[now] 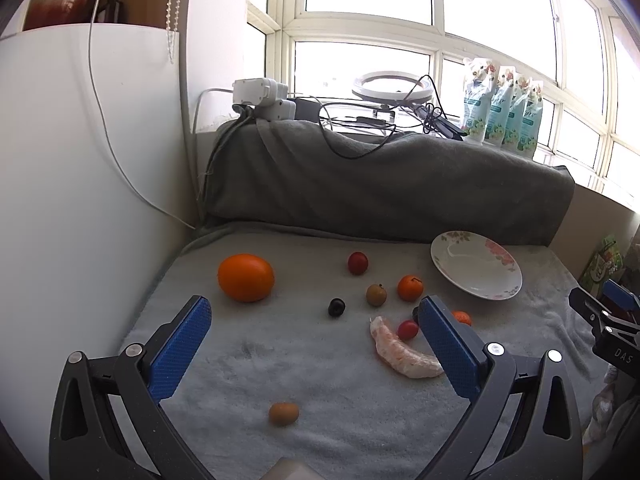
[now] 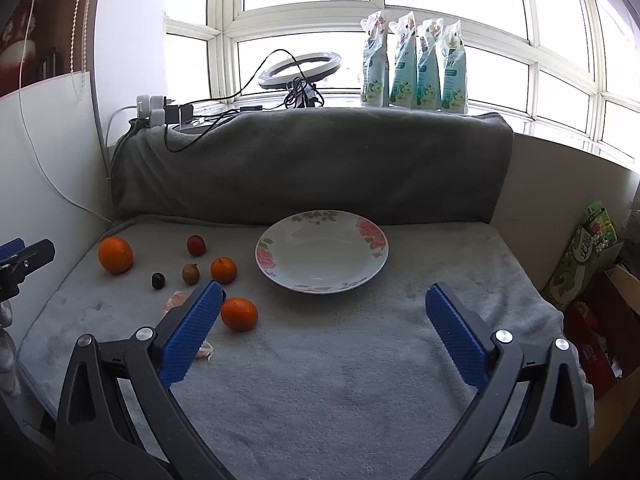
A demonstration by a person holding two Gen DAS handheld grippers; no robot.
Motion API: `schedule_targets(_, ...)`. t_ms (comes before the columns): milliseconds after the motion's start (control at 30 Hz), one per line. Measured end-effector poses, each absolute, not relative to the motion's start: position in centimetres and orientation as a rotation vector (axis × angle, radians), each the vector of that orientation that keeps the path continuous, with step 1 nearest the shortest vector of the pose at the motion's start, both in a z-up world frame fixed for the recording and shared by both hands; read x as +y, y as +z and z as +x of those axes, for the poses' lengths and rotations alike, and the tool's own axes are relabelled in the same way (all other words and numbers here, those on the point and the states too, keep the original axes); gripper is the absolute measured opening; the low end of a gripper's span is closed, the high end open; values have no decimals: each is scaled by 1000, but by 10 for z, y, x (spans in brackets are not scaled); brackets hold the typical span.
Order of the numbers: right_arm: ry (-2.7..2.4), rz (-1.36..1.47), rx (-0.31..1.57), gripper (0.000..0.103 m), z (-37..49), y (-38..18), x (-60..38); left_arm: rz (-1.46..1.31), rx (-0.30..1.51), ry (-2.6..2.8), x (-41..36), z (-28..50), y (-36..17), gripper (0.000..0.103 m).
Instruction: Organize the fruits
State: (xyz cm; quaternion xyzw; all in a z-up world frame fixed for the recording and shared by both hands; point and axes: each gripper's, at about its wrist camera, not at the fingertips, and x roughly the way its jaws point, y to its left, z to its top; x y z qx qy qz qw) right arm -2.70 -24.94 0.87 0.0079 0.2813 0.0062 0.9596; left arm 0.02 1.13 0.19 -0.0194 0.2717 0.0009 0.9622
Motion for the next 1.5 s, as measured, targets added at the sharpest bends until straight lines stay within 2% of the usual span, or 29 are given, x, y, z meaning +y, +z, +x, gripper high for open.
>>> schedule_targets(1500,47,37,595,103,-26,2,-246,-39,562,-9,7,2,-2,103)
